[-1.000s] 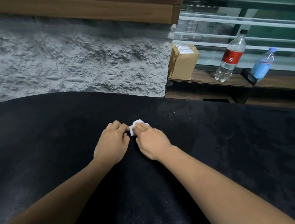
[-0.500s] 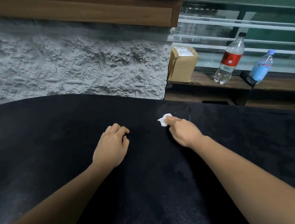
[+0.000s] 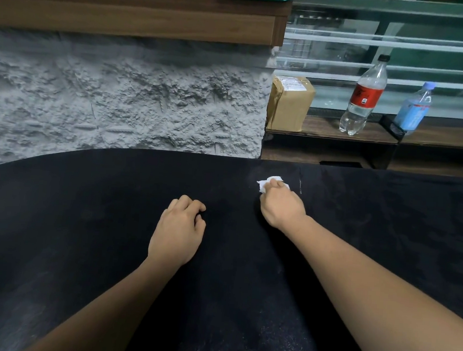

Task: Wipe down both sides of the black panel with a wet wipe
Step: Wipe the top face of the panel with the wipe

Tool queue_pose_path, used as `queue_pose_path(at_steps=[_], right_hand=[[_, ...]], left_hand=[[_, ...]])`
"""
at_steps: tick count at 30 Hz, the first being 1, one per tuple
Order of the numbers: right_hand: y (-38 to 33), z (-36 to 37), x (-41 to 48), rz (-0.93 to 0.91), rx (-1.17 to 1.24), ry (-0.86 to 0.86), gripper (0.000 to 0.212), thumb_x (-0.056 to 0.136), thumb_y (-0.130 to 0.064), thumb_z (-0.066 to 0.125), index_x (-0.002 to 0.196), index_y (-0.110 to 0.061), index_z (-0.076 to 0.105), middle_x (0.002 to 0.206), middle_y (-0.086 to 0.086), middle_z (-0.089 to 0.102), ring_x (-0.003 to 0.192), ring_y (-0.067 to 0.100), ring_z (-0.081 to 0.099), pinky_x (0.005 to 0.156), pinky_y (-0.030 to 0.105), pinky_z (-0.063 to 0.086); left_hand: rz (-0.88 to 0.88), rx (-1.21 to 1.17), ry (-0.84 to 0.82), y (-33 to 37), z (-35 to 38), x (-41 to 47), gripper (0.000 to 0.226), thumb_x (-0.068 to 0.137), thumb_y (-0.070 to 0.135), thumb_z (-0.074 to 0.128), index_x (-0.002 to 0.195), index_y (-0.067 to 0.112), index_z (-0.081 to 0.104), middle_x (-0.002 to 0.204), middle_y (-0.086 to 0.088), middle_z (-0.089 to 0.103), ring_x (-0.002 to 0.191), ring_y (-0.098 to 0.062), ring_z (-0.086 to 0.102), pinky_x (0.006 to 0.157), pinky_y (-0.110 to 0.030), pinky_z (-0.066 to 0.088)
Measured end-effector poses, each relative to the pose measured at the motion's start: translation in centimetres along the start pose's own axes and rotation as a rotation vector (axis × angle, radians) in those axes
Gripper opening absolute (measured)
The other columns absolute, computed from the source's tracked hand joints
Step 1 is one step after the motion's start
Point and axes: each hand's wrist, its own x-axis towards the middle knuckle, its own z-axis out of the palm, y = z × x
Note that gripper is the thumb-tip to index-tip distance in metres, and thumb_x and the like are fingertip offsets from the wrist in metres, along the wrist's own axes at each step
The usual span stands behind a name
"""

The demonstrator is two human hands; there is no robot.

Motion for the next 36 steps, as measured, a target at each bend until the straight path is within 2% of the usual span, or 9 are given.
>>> queue_pose_path(at_steps=[5,11,17,20,25,28,32,36], right_hand=[[-3.4,0.5,0.0,-0.079,0.07,0.021,0.038,0.106,-0.026,0.037,0.137,-0.011,0.05,0.146,0.003,0.045,0.141,0.02,0.039,0.106,0.042,0.046],[-7.0,0.9,0.1,-0.25,0.049,0.03,0.036,0.108,-0.031,0.036,0.135,-0.012,0.052,0.145,0.0,0.045,0.141,0.018,0.04,0.101,0.041,0.047],[-5.9,0.3,0.7,-0.414,0.039,0.005,0.036,0.108,-0.027,0.037,0.138,-0.013,0.052,0.143,-0.002,0.046,0.133,0.017,0.045,0.093,0.037,0.044],[-4.6,-0.4,0.9,-0.453,0.081,-0.025,0.031,0.105,-0.022,0.037,0.131,-0.017,0.054,0.137,-0.005,0.05,0.127,0.018,0.051,0.096,0.037,0.046],[-1.9,-1.3,1.4,-0.4,0.093,-0.052,0.026,0.103,-0.017,0.036,0.122,-0.019,0.053,0.134,-0.005,0.054,0.12,0.024,0.057,0.096,0.042,0.048],[0.2,-1.7,1.8,-0.341,0.101,-0.056,0.031,0.102,-0.015,0.035,0.127,-0.021,0.052,0.139,-0.005,0.055,0.119,0.028,0.059,0.098,0.043,0.048],[3.1,-2.2,2.4,-0.262,0.09,-0.042,0.042,0.103,-0.017,0.034,0.14,-0.029,0.05,0.148,-0.007,0.053,0.116,0.034,0.061,0.091,0.04,0.048],[5.2,-2.6,2.8,-0.186,0.109,-0.054,0.047,0.104,-0.016,0.032,0.146,-0.033,0.048,0.156,-0.009,0.049,0.121,0.034,0.06,0.101,0.041,0.047]], left_hand=[[-0.005,0.009,-0.005,-0.1,0.2,0.1,0.022,0.102,0.027,0.054,0.121,0.029,0.066,0.11,0.017,0.051,0.1,-0.007,0.049,0.091,-0.034,0.051],[0.003,0.014,0.007,-0.1,0.2,0.1,0.022,0.1,0.024,0.057,0.12,0.027,0.067,0.109,0.015,0.051,0.099,-0.008,0.05,0.09,-0.034,0.052],[0.008,0.007,0.015,0.0,0.3,0.1,0.022,0.1,0.022,0.059,0.12,0.025,0.068,0.107,0.015,0.052,0.097,-0.009,0.05,0.089,-0.034,0.052],[0.006,0.001,0.009,-0.1,0.3,0.1,0.022,0.1,0.024,0.058,0.12,0.027,0.067,0.109,0.016,0.052,0.098,-0.007,0.049,0.089,-0.033,0.051],[-0.002,-0.001,0.0,-0.2,0.2,0.1,0.022,0.101,0.027,0.055,0.12,0.029,0.066,0.11,0.018,0.05,0.101,-0.006,0.049,0.09,-0.033,0.051],[-0.001,-0.007,0.001,-0.1,0.3,0.1,0.022,0.102,0.027,0.054,0.12,0.029,0.065,0.11,0.019,0.05,0.099,-0.005,0.048,0.088,-0.032,0.052],[-0.001,-0.008,0.002,-0.1,0.2,0.1,0.022,0.102,0.027,0.054,0.12,0.029,0.066,0.11,0.018,0.05,0.099,-0.006,0.049,0.089,-0.034,0.052],[0.001,-0.014,0.002,0.0,0.2,0.1,0.022,0.102,0.026,0.054,0.12,0.028,0.066,0.109,0.017,0.051,0.1,-0.008,0.049,0.09,-0.035,0.052]])
